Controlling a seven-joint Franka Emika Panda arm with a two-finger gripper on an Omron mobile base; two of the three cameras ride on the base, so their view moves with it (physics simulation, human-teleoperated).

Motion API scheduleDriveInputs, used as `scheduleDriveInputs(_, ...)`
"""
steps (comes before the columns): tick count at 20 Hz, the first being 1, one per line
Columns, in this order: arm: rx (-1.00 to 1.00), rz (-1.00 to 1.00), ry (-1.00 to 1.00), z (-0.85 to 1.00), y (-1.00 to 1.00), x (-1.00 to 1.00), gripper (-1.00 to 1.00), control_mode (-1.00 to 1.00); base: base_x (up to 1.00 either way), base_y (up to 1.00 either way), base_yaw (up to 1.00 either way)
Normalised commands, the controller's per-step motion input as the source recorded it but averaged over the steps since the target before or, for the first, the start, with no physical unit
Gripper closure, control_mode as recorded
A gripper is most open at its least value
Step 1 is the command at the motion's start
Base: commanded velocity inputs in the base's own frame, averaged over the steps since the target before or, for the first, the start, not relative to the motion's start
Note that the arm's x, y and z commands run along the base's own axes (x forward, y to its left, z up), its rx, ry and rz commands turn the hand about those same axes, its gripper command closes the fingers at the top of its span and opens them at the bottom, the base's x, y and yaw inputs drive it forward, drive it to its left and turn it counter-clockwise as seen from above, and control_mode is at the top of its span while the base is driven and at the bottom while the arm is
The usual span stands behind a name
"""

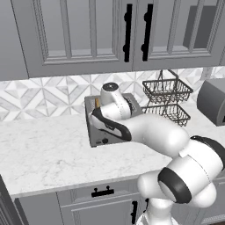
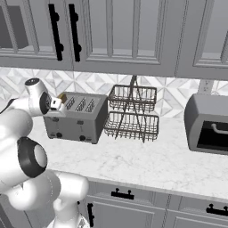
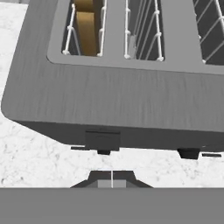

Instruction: Start the toaster. Once the lever pops up, take the bread to the plate on the dining counter.

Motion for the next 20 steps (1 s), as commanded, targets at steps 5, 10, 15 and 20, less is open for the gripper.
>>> scheduleDriveInputs(5, 0.0, 0.08, 0.0, -0.11, 0.0, 0.1, 1.0, -1.0, 0.0, 0.0, 0.0)
scheduleDriveInputs(10, 0.0, 0.09, 0.0, -0.19, 0.0, 0.14, 1.0, -1.0, 0.0, 0.0, 0.0)
scheduleDriveInputs(15, 0.0, 0.11, 0.0, -0.13, 0.02, 0.17, 1.0, -1.0, 0.0, 0.0, 0.0)
scheduleDriveInputs(20, 0.0, 0.11, 0.0, -0.09, 0.08, 0.22, 1.0, -1.0, 0.0, 0.0, 0.0)
